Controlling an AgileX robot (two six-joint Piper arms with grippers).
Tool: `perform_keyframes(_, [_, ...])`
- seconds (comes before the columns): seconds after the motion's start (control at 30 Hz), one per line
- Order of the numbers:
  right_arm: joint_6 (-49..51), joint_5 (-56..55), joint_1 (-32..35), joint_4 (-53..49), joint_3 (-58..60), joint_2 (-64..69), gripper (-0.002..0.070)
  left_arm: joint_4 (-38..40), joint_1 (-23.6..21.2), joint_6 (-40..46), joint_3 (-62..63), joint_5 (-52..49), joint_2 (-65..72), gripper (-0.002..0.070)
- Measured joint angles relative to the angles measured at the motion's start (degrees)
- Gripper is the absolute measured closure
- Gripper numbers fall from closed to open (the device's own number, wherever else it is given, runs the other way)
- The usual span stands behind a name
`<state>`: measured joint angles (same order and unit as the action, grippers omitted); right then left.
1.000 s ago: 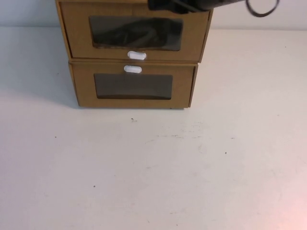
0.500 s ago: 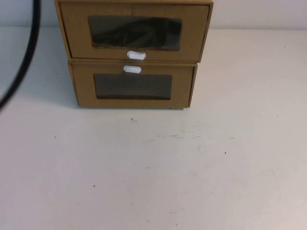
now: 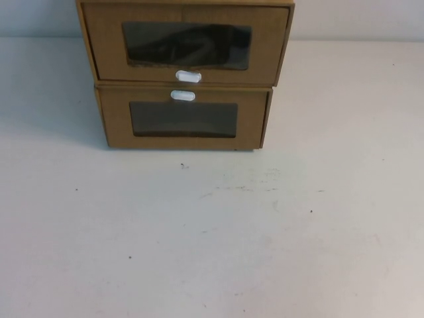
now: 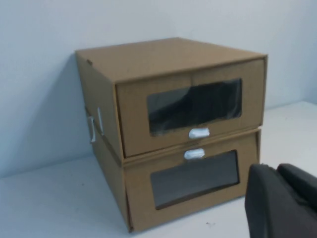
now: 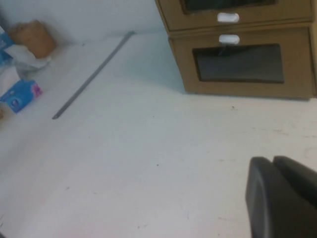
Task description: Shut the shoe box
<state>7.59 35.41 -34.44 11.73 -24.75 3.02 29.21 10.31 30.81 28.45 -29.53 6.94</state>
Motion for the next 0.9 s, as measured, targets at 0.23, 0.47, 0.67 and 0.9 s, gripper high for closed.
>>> perform_keyframes(0.23, [-8.72, -20.22, 0.0, 12.75, 18.57, -1.22, 0.0687, 0.0, 0.0, 0.0, -16.16, 9.23, -7.65, 0.0677])
perform_keyframes(0.47, [-10.75, -26.96, -0.04, 13.69, 26.23, -1.22, 0.0687, 4.45, 0.0, -0.61, -28.01, 19.05, -7.65, 0.0677])
perform_keyframes(0.67, [-11.26, -26.21, -0.04, 12.5, 26.32, -1.22, 0.0687, 4.6, 0.0, -0.61, -29.91, 17.06, -7.65, 0.0677])
perform_keyframes(0.9, [-11.26, -20.1, -0.04, 16.54, 26.32, -1.22, 0.0687, 4.6, 0.0, -0.61, -29.99, 14.84, -7.65, 0.0677])
